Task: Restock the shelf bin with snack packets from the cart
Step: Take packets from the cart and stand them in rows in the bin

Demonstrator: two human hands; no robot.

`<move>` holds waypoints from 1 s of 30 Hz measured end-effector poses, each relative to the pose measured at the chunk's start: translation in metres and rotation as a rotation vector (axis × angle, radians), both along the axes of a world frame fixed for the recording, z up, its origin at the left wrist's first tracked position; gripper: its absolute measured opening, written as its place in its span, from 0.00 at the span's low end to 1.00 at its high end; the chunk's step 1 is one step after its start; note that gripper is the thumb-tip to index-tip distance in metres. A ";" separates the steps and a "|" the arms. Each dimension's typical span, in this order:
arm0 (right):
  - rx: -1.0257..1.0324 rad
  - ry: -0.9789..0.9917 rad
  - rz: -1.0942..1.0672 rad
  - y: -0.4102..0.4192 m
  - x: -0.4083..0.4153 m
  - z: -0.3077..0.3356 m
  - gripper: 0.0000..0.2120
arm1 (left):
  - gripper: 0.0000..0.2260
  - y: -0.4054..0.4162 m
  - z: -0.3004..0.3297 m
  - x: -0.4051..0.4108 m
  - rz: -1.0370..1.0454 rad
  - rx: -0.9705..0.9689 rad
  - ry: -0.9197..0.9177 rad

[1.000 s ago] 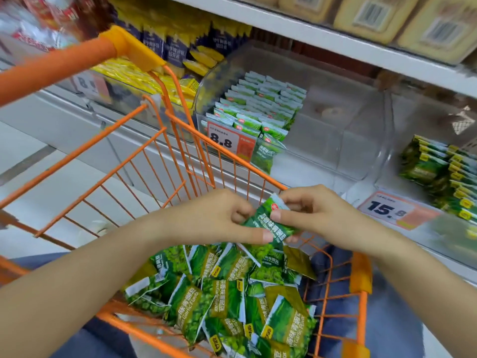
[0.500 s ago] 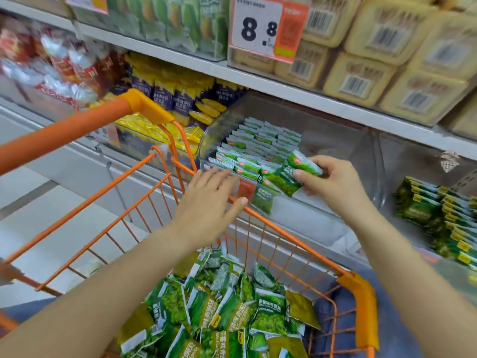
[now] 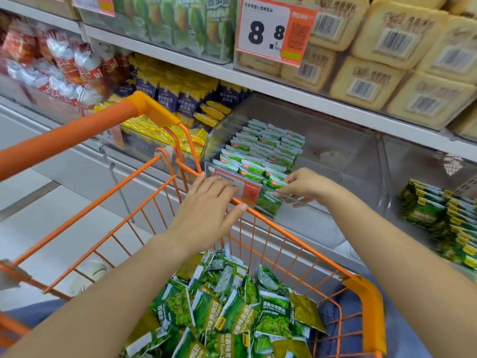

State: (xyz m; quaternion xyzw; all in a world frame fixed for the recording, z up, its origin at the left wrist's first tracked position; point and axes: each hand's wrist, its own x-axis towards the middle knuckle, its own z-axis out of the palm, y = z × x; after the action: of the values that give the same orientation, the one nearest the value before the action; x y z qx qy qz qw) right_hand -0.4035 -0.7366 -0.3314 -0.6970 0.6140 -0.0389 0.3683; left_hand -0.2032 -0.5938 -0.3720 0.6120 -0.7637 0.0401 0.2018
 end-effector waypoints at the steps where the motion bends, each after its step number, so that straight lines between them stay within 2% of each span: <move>1: -0.001 -0.011 -0.003 0.000 0.001 -0.001 0.17 | 0.26 0.000 0.000 0.000 0.001 -0.003 0.001; 7: -0.038 0.027 0.024 0.005 0.007 0.003 0.14 | 0.26 -0.001 -0.001 0.001 0.010 -0.014 -0.001; 11: -0.066 0.042 0.084 0.011 0.005 0.008 0.18 | 0.26 -0.002 -0.003 0.001 0.013 -0.012 0.000; 14: -0.038 0.000 0.070 0.014 0.001 0.010 0.16 | 0.26 -0.002 -0.004 0.001 0.013 -0.016 0.000; 18: -0.008 -0.011 0.048 0.015 0.001 0.007 0.20 | 0.25 -0.003 -0.004 0.002 0.015 -0.027 0.000; 22: -0.073 0.018 0.040 0.010 0.001 -0.003 0.14 | 0.25 -0.003 -0.003 0.001 0.012 -0.033 0.008; 27: -0.045 -0.104 0.009 0.010 0.000 -0.006 0.07 | 0.26 -0.003 -0.003 0.002 0.005 -0.028 0.016; 30: -0.046 -0.216 -0.115 0.008 -0.011 -0.001 0.14 | 0.26 -0.004 -0.004 0.003 0.003 -0.030 0.023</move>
State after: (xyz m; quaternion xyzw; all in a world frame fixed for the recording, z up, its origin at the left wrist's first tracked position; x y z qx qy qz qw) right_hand -0.4149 -0.7284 -0.3320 -0.6605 0.6086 -0.1489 0.4136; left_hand -0.2007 -0.5974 -0.3756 0.6105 -0.7596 0.0447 0.2198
